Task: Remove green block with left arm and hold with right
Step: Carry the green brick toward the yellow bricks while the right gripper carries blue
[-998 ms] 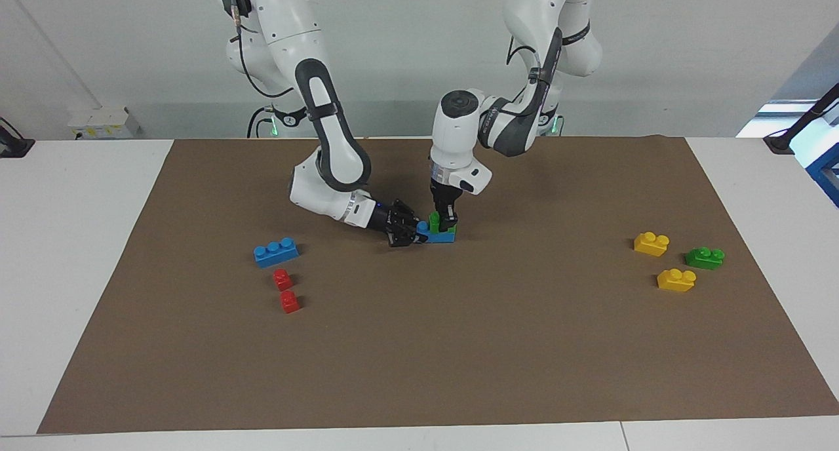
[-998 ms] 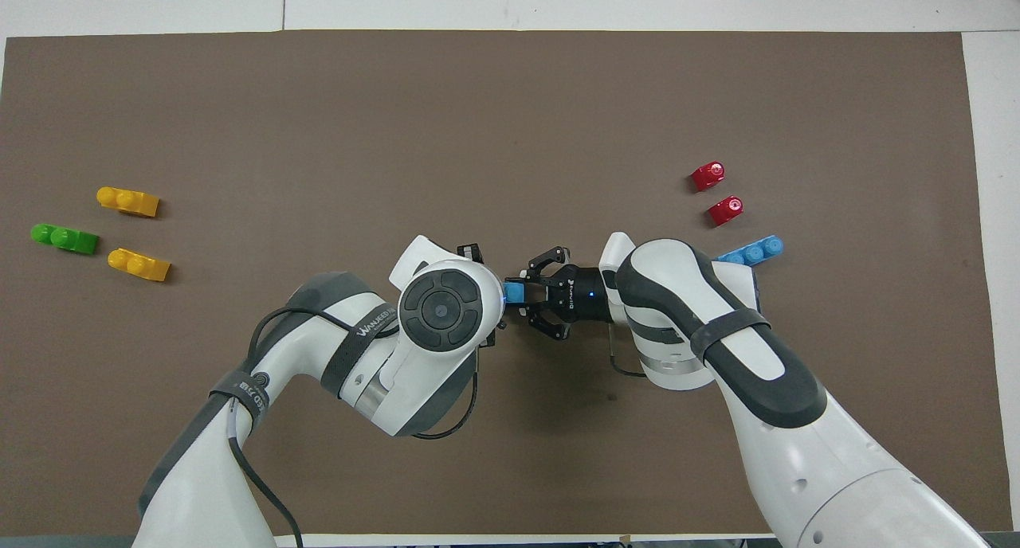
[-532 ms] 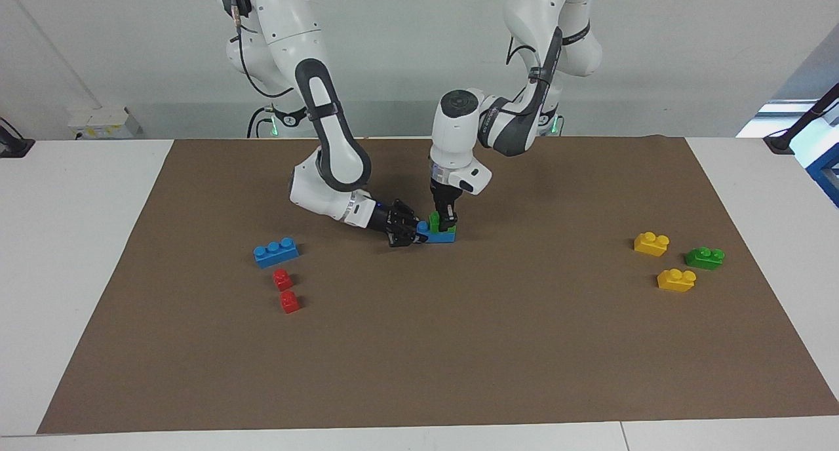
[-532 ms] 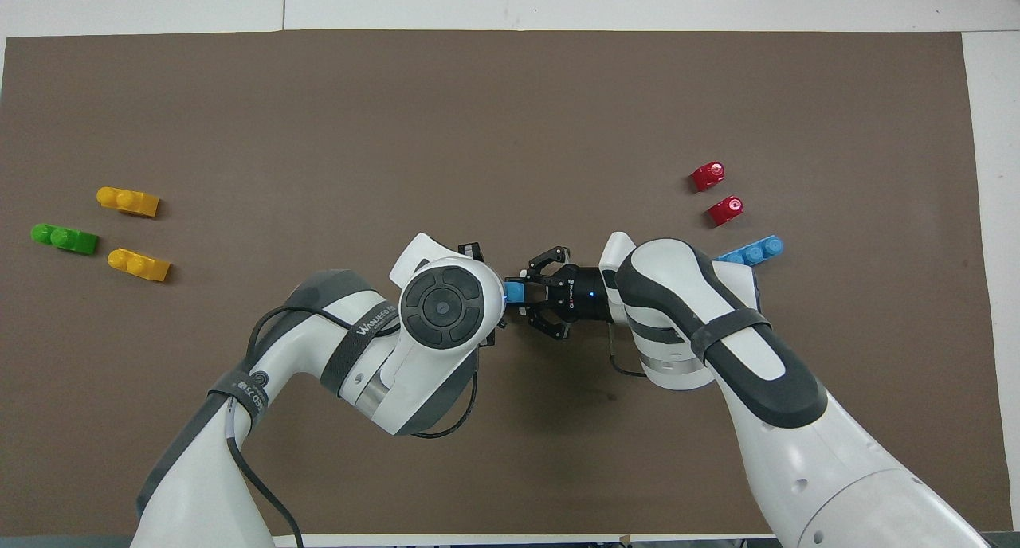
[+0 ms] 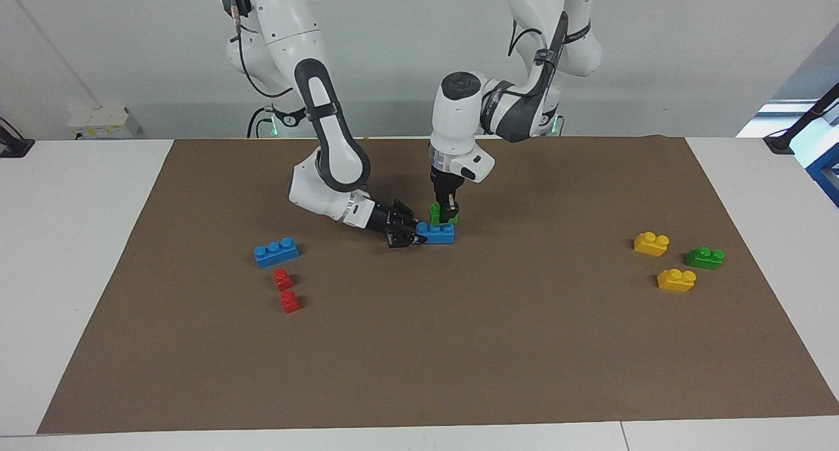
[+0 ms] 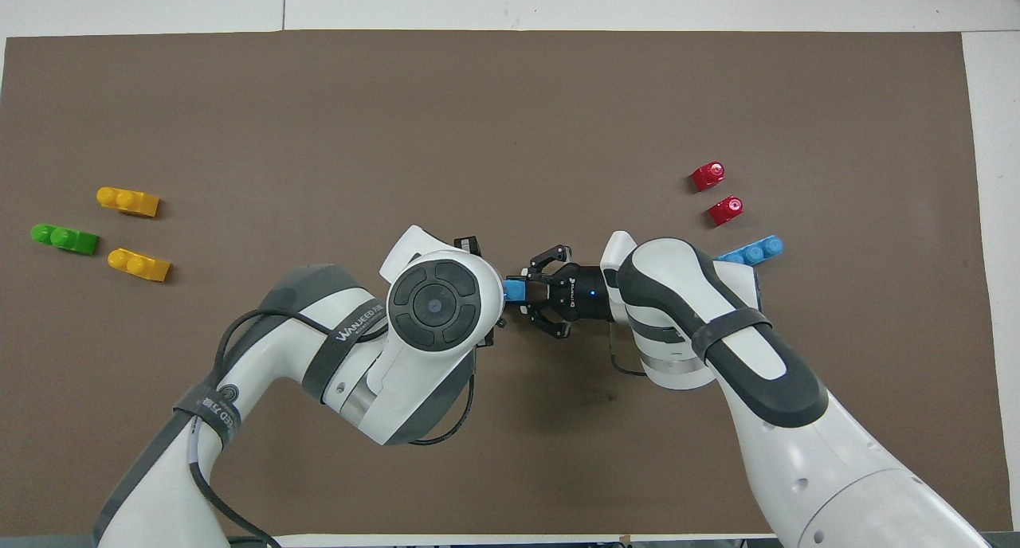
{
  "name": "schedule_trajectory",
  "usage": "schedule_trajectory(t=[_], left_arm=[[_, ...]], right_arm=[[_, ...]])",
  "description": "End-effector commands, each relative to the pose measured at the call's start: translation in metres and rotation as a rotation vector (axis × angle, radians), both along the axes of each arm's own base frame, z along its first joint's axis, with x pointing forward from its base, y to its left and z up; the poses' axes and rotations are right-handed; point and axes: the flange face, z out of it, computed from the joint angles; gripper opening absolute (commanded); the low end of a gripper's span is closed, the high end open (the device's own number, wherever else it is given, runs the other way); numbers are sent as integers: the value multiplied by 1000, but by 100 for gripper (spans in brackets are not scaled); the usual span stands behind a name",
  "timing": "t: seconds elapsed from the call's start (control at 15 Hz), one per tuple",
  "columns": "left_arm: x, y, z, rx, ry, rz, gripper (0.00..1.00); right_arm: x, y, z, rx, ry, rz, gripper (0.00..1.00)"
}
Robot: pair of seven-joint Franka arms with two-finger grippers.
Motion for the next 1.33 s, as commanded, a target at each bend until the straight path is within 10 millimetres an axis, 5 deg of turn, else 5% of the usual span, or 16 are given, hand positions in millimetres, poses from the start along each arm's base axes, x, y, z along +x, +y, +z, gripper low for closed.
schedule_trajectory(t=[0.0,0.27,0.53,1.13,1.26], left_arm=[[-4,15,34,8,2,6,0],[-2,31,62,25,19,-6,0],[6,74,99,21,4,-46,0],[22,159,118,84,72,-402,0],[27,179,117,92,86,-485,0]], right_arm=[[-1,-3,-5,-11,-7,-20,0],[0,-5,-5,-11,-7,-23,0],[3,-8,-1,3,-1,-31,0],[12,-8,67,33,21,-72,0],[18,-23,81,28,30,-69,0]])
